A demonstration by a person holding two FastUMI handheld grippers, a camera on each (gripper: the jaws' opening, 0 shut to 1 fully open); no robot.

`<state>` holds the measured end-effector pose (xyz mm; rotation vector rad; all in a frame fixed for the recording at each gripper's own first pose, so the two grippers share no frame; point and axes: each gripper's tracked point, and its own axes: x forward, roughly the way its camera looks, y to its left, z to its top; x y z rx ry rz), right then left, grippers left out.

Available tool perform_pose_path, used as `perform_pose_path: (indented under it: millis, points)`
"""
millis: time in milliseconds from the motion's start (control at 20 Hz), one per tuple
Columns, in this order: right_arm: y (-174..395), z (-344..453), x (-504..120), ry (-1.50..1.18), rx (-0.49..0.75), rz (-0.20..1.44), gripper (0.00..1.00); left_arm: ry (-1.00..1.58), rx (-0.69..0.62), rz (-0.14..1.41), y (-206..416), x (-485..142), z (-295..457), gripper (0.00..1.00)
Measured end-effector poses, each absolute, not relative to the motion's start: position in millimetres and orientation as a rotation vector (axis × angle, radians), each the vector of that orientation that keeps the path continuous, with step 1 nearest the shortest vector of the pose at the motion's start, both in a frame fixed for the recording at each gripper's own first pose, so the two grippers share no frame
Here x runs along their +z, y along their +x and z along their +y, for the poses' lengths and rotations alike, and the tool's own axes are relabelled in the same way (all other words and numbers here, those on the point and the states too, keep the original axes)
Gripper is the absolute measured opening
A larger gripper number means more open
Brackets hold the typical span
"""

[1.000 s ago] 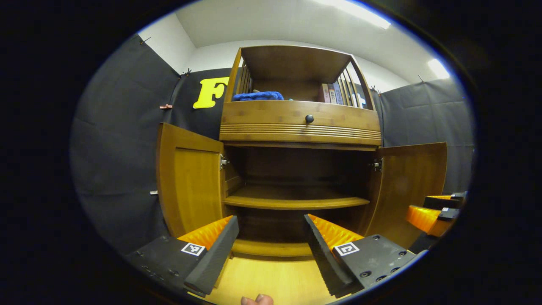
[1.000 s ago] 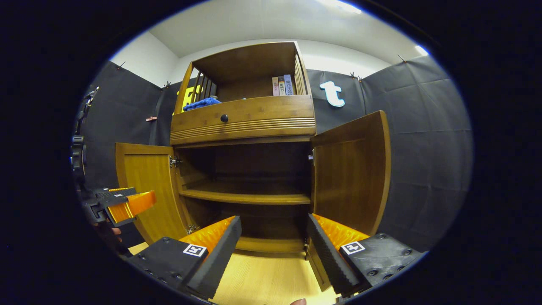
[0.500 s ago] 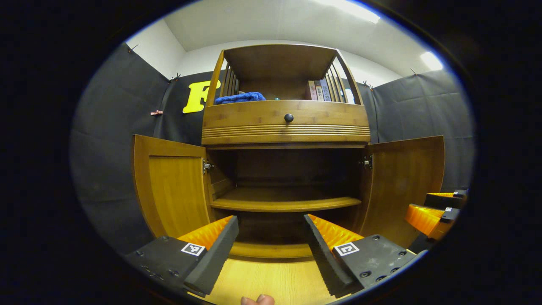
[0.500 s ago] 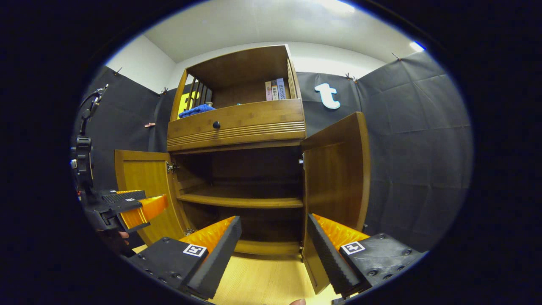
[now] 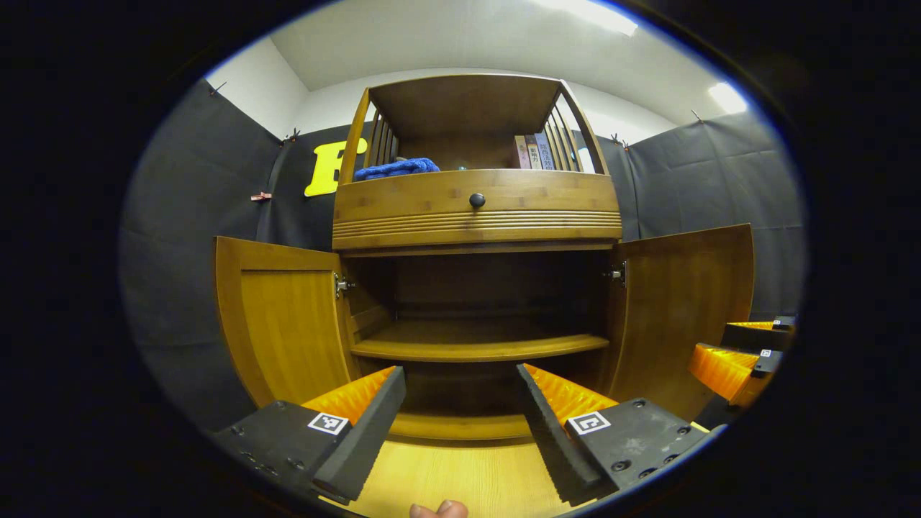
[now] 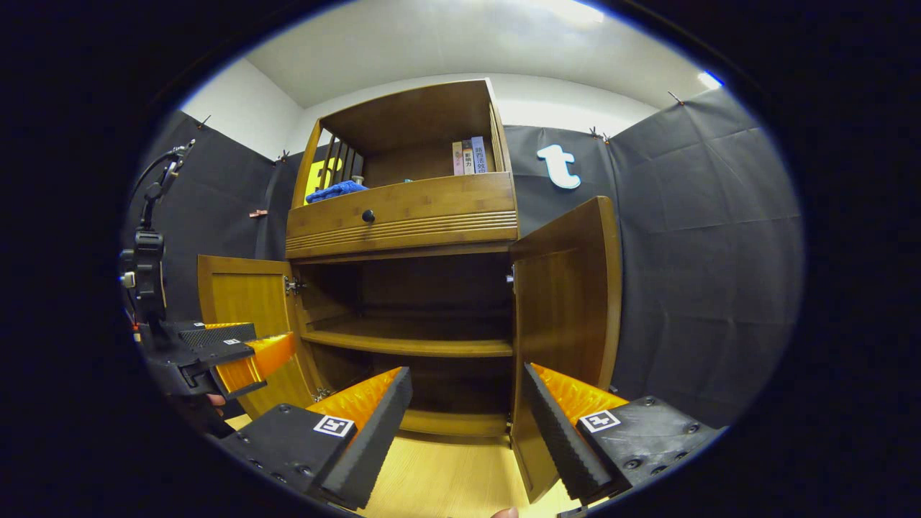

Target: Open the right door of the double-door shoe cabinet with the right hand, and open the left door with the left hand.

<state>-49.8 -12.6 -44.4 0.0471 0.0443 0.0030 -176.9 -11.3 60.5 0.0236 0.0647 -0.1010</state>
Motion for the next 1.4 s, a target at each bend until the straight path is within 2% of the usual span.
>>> perform_pose_path:
  millis: [1400]
  points:
    - [-43, -14, -49, 0.028, 0.000, 0.053, 0.92, 0.027, -0.115, 0.075, -164, 57, -17, 0.93]
